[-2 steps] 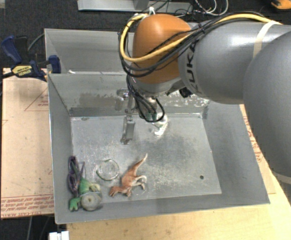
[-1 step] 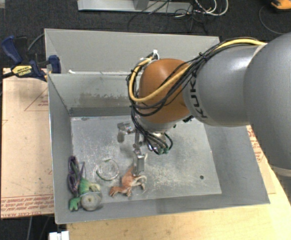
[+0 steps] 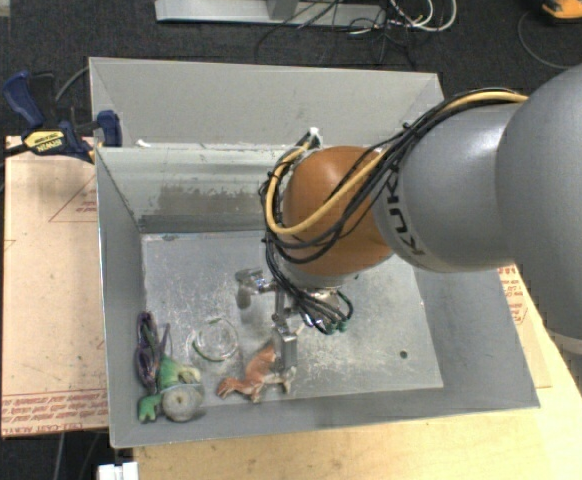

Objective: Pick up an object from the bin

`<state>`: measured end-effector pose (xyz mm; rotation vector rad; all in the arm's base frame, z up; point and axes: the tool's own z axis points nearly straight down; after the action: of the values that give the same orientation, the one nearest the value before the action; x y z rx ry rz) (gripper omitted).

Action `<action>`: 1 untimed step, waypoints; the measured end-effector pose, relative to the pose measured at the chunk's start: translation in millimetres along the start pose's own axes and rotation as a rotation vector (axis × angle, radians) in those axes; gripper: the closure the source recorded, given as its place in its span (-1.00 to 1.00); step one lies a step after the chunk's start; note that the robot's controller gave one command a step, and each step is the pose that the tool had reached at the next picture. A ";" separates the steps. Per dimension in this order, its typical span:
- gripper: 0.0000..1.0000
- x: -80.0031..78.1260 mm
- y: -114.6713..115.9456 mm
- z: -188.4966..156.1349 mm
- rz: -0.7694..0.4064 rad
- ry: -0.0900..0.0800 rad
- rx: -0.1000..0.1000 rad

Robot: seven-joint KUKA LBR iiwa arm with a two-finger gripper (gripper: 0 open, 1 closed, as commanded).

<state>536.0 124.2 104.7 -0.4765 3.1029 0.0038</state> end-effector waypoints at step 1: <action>-1.00 11.3 10.3 -3.4 -0.243 0.003 -0.002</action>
Offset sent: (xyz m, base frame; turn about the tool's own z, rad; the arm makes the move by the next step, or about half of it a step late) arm -0.0461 0.0138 -0.0347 -0.3104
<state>522.1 130.6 108.1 -0.8501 3.0248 0.0052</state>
